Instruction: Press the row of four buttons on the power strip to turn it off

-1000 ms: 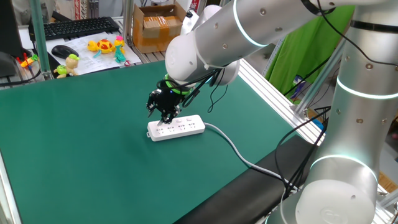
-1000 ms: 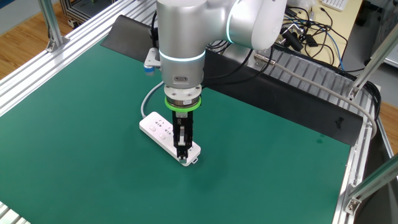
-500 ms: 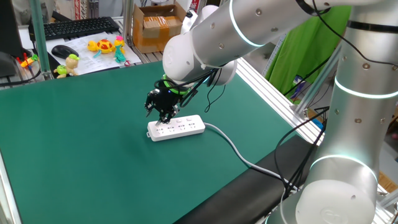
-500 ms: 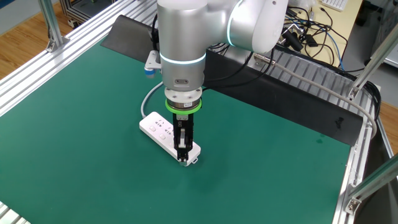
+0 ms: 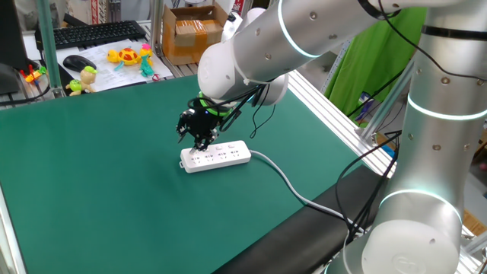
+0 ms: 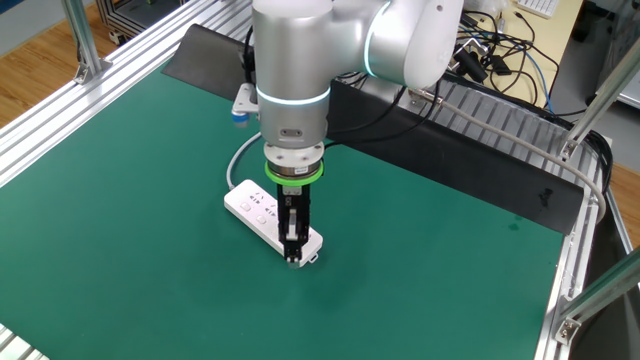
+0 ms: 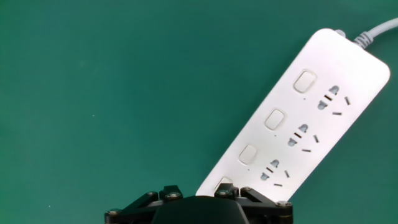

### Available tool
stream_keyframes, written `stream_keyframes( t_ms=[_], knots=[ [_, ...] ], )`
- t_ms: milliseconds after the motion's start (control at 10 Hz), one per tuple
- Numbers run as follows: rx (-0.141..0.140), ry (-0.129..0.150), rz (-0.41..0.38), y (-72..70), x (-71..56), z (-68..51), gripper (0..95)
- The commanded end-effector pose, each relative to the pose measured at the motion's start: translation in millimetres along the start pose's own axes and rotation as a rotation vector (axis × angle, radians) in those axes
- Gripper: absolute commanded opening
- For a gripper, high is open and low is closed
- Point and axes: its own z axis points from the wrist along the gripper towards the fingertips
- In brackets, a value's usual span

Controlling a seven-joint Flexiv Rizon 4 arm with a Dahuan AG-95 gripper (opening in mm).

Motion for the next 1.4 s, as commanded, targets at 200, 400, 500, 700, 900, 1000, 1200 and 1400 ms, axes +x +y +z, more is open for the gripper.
stream_keyframes(
  t_ms=[200, 400, 500, 700, 900, 1000, 1200, 1400],
  knots=[
    [0.000, 0.003, -0.008, -0.4, 0.1, 0.9, 38.0],
    [0.000, 0.002, -0.011, -0.5, -0.1, 2.8, 38.0],
    [0.001, 0.001, -0.011, -0.5, -0.1, 2.8, 38.0],
    [0.002, 0.003, -0.010, -0.4, 0.3, 0.9, 38.0],
    [0.016, 0.008, -0.021, 0.1, 1.6, -6.0, 38.0],
    [0.029, 0.006, -0.055, 0.2, 1.7, -7.6, 38.0],
    [0.060, 0.006, -0.174, 0.1, 2.0, -17.8, 38.0],
    [0.100, 0.019, -0.334, -1.3, 2.5, -38.1, 38.0]
  ],
)
